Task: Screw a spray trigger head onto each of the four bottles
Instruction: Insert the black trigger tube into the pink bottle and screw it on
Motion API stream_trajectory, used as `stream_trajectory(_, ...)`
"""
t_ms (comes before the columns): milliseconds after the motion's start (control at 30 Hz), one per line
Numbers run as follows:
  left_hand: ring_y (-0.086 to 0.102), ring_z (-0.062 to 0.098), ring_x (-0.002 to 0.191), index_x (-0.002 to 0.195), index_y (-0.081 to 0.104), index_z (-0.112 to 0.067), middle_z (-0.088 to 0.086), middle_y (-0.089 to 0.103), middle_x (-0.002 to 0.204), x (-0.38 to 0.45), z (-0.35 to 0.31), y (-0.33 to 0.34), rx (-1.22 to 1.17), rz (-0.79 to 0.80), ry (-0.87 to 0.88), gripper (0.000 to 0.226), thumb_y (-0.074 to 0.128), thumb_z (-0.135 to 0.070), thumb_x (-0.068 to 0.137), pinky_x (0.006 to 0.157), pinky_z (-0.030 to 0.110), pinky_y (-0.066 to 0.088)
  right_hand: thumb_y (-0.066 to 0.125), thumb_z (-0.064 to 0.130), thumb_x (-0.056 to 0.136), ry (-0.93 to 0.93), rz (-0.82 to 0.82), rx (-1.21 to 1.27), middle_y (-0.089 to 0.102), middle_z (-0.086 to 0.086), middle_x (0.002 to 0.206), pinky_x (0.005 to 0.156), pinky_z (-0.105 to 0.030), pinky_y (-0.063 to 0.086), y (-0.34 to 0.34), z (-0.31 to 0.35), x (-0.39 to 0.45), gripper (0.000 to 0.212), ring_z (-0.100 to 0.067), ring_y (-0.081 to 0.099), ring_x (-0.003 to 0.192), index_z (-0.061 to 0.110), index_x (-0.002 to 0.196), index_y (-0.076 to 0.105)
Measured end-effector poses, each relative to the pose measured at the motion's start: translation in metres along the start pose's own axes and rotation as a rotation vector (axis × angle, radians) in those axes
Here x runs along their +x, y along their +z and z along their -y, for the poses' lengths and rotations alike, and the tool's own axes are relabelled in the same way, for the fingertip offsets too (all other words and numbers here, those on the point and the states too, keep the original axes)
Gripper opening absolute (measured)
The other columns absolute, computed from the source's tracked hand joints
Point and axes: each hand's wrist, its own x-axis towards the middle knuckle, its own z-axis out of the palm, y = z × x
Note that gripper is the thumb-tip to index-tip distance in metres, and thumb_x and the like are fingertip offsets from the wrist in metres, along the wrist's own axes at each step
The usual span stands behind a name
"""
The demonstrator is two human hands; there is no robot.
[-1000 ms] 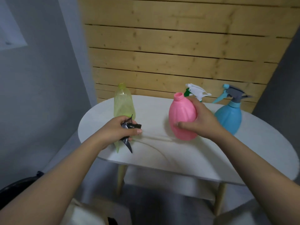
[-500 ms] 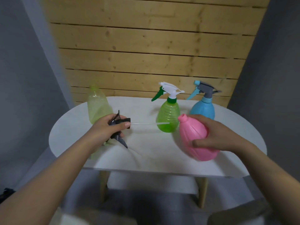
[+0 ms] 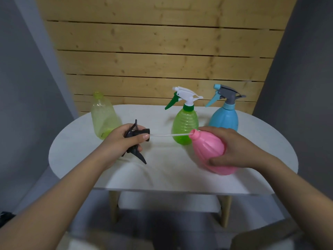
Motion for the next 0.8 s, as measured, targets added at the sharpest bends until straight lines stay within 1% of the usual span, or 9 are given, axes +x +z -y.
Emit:
stream_trajectory(100,0.062,0.012,0.058,0.103,0.063,-0.014,-0.005,0.068,0.078,0.000,-0.001,0.000,0.038,-0.001,-0.001,0.024,0.070,-0.018,0.080,0.069,0.031,0.050,0.070,0.055,0.052,0.007,0.002,-0.018,0.055,0.015,0.121,0.084,-0.042,0.053,0.002,0.002,0.001,0.086,-0.017,0.052,0.107,0.050,0.131,0.037)
stream_trajectory(133,0.063,0.012,0.057,0.105,0.062,-0.014,-0.005,0.068,0.077,-0.001,-0.001,0.001,0.046,-0.002,-0.001,0.027,0.071,-0.019,0.079,0.068,0.029,0.051,0.070,0.056,0.051,0.020,0.006,-0.024,0.054,0.013,0.120,0.084,-0.041,0.053,0.003,0.004,0.001,0.085,-0.017,0.051,0.106,0.049,0.129,0.037)
stream_trajectory(200,0.062,0.009,0.055,0.105,0.061,-0.013,-0.006,0.067,0.074,-0.002,-0.005,0.005,0.056,0.006,0.009,0.028,0.071,-0.017,0.079,0.058,0.019,0.050,0.075,0.053,0.049,0.065,0.011,-0.013,0.053,0.005,0.118,0.084,-0.040,0.052,0.004,0.007,0.002,0.085,-0.018,0.051,0.104,0.043,0.125,0.037)
stream_trajectory(267,0.061,0.008,0.051,0.104,0.061,-0.012,-0.002,0.066,0.077,-0.003,-0.008,0.010,0.049,0.023,0.014,0.027,0.071,-0.013,0.079,0.051,0.014,0.048,0.081,0.045,0.053,0.061,0.031,0.023,0.053,0.003,0.117,0.083,-0.037,0.053,0.006,0.011,0.003,0.081,-0.017,0.052,0.103,0.037,0.123,0.039)
stream_trajectory(400,0.060,0.012,0.050,0.103,0.062,-0.008,0.001,0.067,0.077,-0.005,-0.012,0.018,0.033,0.087,-0.009,0.030,0.073,-0.006,0.075,0.053,0.019,0.052,0.082,0.030,0.065,0.018,0.126,0.106,0.055,0.010,0.119,0.078,-0.019,0.050,0.005,0.022,0.006,0.072,-0.010,0.054,0.104,0.032,0.127,0.046)
stream_trajectory(533,0.061,0.013,0.054,0.097,0.064,-0.008,-0.001,0.067,0.071,-0.006,-0.013,0.026,0.097,0.180,0.010,0.030,0.078,-0.008,0.071,0.055,0.023,0.054,0.080,0.033,0.067,0.016,0.214,0.169,0.058,0.014,0.117,0.080,-0.014,0.048,0.010,0.029,0.011,0.067,-0.006,0.057,0.103,0.037,0.126,0.050)
stream_trajectory(633,0.061,0.013,0.054,0.093,0.063,-0.007,0.000,0.066,0.070,-0.007,-0.013,0.030,0.148,0.251,0.033,0.028,0.079,-0.010,0.070,0.054,0.021,0.051,0.079,0.032,0.069,0.014,0.269,0.220,0.060,0.021,0.108,0.071,-0.007,0.047,0.012,0.034,0.014,0.057,0.003,0.057,0.097,0.044,0.117,0.051)
stream_trajectory(700,0.060,0.012,0.053,0.092,0.062,-0.006,0.002,0.066,0.071,-0.007,-0.013,0.030,0.176,0.279,0.047,0.025,0.077,-0.007,0.071,0.053,0.020,0.050,0.077,0.035,0.068,0.017,0.303,0.244,0.061,0.022,0.106,0.071,-0.009,0.049,0.012,0.037,0.015,0.053,0.002,0.059,0.096,0.047,0.113,0.051)
stream_trajectory(800,0.058,0.011,0.055,0.090,0.063,-0.009,0.012,0.064,0.076,-0.007,-0.013,0.030,0.220,0.294,0.081,0.023,0.076,-0.005,0.072,0.054,0.019,0.049,0.071,0.039,0.063,0.031,0.354,0.266,0.064,0.016,0.111,0.080,-0.021,0.053,0.012,0.040,0.017,0.052,-0.005,0.061,0.100,0.047,0.112,0.054)
